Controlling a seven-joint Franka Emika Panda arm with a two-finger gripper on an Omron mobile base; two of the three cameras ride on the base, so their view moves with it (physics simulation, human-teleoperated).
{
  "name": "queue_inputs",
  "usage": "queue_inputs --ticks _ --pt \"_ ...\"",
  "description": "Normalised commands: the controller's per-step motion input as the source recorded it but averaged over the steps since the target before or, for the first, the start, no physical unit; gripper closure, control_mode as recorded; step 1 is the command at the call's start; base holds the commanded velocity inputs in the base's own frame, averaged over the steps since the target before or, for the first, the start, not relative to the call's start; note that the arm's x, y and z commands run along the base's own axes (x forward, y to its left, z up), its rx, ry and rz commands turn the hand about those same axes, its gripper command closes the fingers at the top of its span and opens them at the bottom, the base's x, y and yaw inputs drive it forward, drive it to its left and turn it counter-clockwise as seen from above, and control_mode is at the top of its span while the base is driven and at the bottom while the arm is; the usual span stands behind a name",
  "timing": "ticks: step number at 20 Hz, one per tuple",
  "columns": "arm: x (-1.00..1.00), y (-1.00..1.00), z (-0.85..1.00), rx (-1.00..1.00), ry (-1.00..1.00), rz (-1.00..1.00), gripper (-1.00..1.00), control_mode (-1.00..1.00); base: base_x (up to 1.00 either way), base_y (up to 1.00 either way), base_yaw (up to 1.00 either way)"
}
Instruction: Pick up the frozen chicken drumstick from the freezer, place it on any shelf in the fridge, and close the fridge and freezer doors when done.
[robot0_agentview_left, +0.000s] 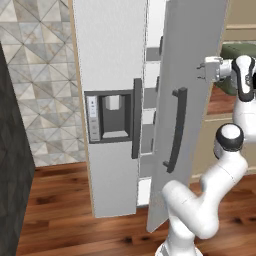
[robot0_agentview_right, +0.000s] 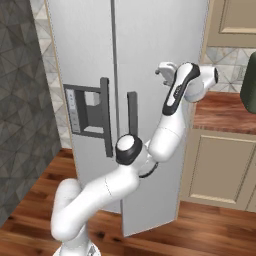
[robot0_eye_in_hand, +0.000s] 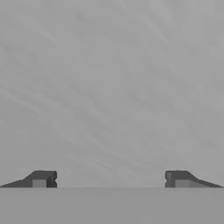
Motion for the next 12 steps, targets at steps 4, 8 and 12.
queue_inputs --ticks 4,8,12 --pt "0.57 0.71 0.04 -0.05 -0.01 -0.02 -1.00 -1.00 0.00 0.00 0.00" --pt "0.26 0.28 0.01 -0.06 -0.01 -0.10 -1.00 -1.00 0.00 0.00 0.00" --pt "0.23 0.02 0.00 -0.04 -0.04 -0.10 -1.00 -1.00 0.00 0.00 0.00"
